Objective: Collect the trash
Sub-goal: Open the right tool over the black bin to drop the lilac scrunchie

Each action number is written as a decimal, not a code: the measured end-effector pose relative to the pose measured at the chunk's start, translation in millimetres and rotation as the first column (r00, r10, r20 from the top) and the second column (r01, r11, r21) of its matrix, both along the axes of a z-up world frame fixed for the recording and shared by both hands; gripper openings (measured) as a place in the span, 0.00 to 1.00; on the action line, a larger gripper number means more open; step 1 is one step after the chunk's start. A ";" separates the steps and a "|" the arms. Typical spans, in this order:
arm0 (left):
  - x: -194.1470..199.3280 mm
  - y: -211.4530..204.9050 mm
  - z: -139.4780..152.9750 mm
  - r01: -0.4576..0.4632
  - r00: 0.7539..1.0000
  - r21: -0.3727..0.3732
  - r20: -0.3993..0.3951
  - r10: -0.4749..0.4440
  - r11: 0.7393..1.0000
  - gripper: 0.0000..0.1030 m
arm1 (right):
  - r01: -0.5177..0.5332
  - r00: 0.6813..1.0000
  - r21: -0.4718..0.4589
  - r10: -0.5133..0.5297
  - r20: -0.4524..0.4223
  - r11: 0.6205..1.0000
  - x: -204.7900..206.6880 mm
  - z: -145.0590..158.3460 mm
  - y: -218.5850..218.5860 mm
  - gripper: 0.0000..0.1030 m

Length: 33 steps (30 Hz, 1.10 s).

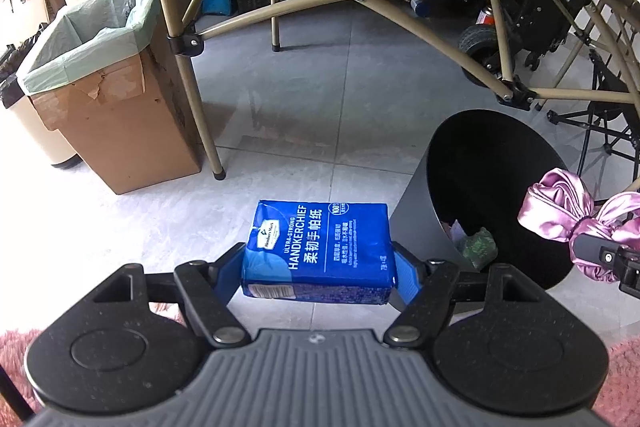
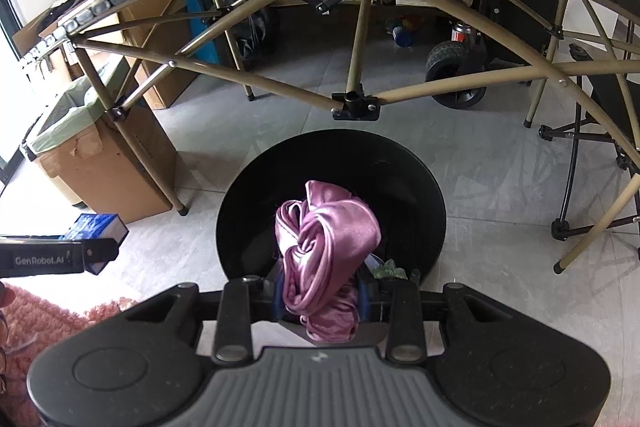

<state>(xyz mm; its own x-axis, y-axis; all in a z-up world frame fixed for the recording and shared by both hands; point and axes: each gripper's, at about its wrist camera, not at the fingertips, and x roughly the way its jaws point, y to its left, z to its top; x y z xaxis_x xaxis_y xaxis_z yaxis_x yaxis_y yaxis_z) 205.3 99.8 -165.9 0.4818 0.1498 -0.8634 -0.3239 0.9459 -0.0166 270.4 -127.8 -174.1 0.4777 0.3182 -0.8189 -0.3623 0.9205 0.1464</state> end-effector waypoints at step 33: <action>12.7 6.6 -10.9 -0.003 0.999 -0.011 -0.035 0.002 1.000 0.72 | 0.083 0.994 -0.048 -0.086 -0.074 0.995 44.9 -33.5 18.8 1.00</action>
<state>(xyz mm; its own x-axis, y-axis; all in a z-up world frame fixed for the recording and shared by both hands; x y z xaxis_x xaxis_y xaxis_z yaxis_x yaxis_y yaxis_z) 218.0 106.4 -176.8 0.4506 0.1416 -0.8814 -0.3268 0.9450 -0.0153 315.3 -109.0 -207.6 0.4369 0.2416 -0.8665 -0.2724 0.9536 0.1285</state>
